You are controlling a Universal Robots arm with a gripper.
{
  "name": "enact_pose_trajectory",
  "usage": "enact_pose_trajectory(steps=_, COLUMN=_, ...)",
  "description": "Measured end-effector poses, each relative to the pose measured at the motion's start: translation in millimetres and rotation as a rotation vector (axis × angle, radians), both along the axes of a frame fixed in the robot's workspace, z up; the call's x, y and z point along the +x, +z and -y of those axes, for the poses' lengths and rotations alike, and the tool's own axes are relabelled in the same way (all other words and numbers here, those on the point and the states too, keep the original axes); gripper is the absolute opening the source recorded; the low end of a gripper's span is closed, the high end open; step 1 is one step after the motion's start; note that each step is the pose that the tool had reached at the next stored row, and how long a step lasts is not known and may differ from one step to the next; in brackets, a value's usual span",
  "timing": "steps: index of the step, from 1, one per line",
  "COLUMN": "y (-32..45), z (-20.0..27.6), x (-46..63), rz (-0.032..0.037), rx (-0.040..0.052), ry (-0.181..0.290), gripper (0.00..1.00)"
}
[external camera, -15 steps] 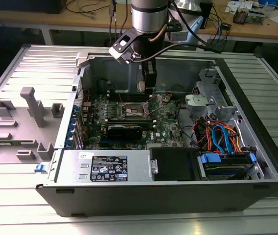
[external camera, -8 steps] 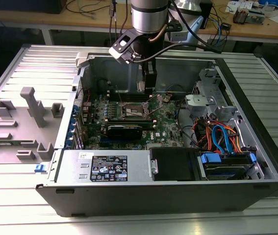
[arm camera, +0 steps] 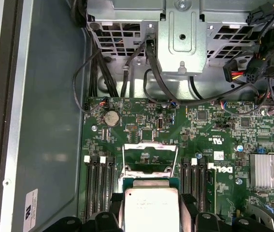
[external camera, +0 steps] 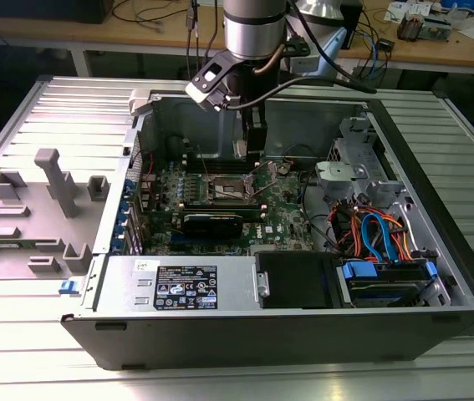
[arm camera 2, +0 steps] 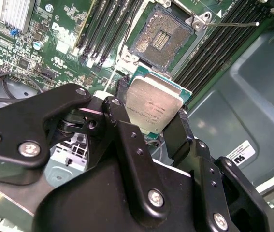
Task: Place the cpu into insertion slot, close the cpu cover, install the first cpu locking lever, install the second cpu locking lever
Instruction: 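Place the cpu into insertion slot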
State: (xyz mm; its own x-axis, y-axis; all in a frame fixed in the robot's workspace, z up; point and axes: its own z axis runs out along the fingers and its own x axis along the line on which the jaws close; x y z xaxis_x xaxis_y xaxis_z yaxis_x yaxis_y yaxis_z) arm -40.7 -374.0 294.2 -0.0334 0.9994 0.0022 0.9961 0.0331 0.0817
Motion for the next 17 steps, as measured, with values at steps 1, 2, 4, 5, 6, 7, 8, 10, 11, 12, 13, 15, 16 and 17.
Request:
enact_pose_trajectory(steps=1, y=-1.0, z=0.0, x=0.0, rz=0.0, rx=0.0, ry=0.0, gripper=0.54)
enact_pose_trajectory(steps=2, y=-2.0, z=0.0, x=0.0, rz=0.0, rx=-0.0001, ry=0.0, gripper=0.54)
enact_pose_trajectory(steps=4, y=-3.9, z=0.0, x=0.0, rz=0.0, rx=-0.0002, ry=0.0, gripper=0.54)
enact_pose_trajectory(steps=5, y=-4.7, z=0.0, x=0.0, rz=0.0001, rx=-0.0002, ry=0.0, gripper=0.54)
enact_pose_trajectory(steps=6, y=-5.6, z=0.0, x=0.0, rz=0.0, rx=-0.0003, ry=0.0, gripper=0.54)
enact_pose_trajectory(steps=7, y=-6.5, z=0.0, x=0.0, rz=0.0, rx=-0.0003, ry=0.0, gripper=0.54)
enact_pose_trajectory(steps=8, y=-8.1, z=0.0, x=0.0, rz=0.0, rx=-0.0004, ry=0.0, gripper=0.54)
enact_pose_trajectory(steps=10, y=-9.0, z=0.0, x=0.0, rz=-0.0001, rx=-0.0007, ry=0.0, gripper=0.54)
enact_pose_trajectory(steps=11, y=-9.4, z=0.0, x=0.0, rz=0.0, rx=-0.0005, ry=0.0, gripper=0.54)
enact_pose_trajectory(steps=12, y=-9.6, z=0.0, x=0.0, rz=0.0, rx=-0.0006, ry=0.0, gripper=0.54)
enact_pose_trajectory(steps=13, y=-9.7, z=0.0, x=0.0, rz=0.0, rx=-0.0005, ry=0.0, gripper=0.54)
enact_pose_trajectory(steps=15, y=-9.7, z=0.0, x=0.0, rz=0.0, rx=-0.0005, ry=0.0, gripper=0.54)
enact_pose_trajectory(steps=16, y=-9.7, z=0.0, x=0.0, rz=0.0, rx=-0.0005, ry=0.0, gripper=0.54)
enact_pose_trajectory(steps=17, y=-9.7, z=0.0, x=0.0, rz=0.0, rx=-0.0006, ry=0.0, gripper=0.54)
